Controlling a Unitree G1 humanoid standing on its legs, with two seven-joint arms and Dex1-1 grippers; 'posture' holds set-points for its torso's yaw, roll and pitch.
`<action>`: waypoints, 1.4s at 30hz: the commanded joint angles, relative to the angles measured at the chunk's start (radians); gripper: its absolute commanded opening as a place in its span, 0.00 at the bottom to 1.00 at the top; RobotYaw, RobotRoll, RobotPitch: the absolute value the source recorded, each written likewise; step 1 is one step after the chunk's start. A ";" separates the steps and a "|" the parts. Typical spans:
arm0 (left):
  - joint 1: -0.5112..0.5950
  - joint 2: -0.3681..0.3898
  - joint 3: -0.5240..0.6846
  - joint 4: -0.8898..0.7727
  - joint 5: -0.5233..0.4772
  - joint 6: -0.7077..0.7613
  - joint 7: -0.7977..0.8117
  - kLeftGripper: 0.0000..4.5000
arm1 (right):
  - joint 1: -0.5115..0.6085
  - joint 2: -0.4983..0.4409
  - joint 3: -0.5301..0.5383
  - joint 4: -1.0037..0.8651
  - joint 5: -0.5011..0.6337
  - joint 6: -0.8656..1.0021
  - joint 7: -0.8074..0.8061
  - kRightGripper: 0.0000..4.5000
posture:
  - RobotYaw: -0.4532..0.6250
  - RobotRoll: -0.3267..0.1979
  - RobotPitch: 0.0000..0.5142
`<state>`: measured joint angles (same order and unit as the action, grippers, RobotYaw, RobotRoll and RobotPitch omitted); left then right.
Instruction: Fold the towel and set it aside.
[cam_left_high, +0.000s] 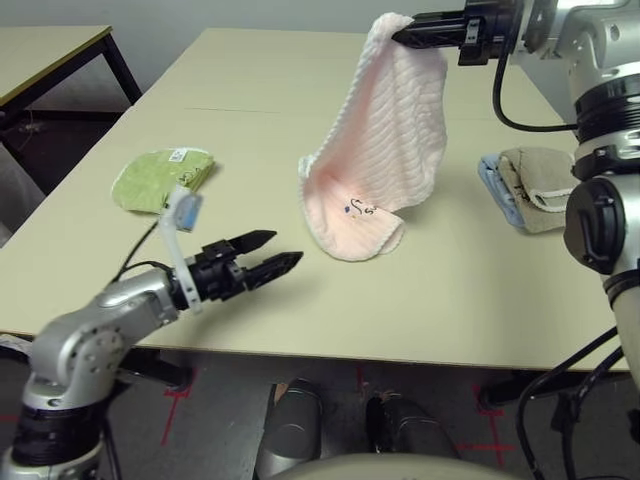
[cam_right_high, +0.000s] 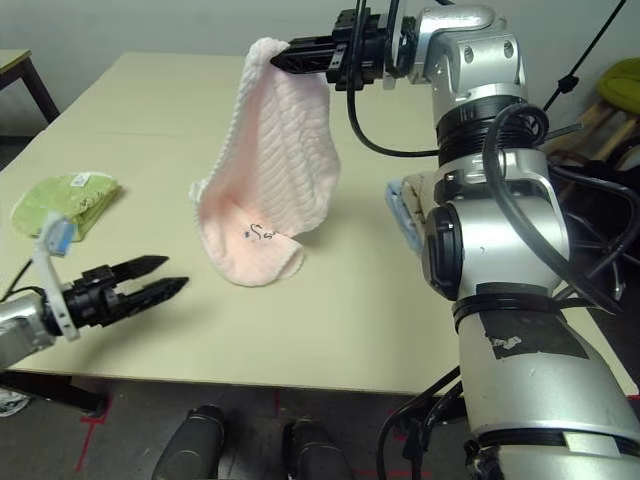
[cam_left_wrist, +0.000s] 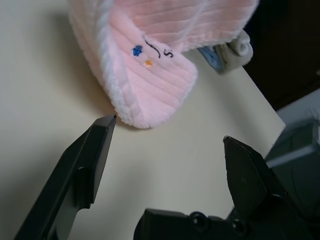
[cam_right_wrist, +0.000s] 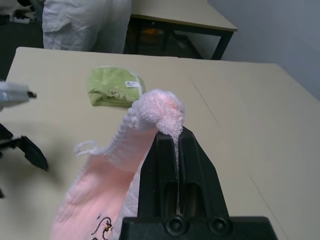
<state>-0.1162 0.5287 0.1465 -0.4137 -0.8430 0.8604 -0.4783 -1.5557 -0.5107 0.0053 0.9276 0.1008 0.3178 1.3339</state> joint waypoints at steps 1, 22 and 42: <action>-0.042 -0.061 -0.058 0.063 0.067 0.034 0.103 1.00 | -0.011 -0.006 -0.006 -0.014 0.012 0.008 -0.014 0.01 | 0.67 0.62 0.29; -0.156 -0.206 -0.029 0.220 0.095 0.156 0.184 1.00 | -0.034 0.042 0.000 0.073 0.002 -0.072 -0.089 0.01 | 0.62 0.62 0.23; -0.223 -0.251 -0.056 0.320 0.096 0.209 0.124 1.00 | -0.017 0.061 -0.005 0.042 0.013 -0.066 -0.091 0.01 | 0.60 0.62 0.22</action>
<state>-0.3298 0.2771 0.1122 -0.1117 -0.7657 1.0655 -0.3380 -1.5817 -0.4492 0.0052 0.9881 0.1040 0.2478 1.2413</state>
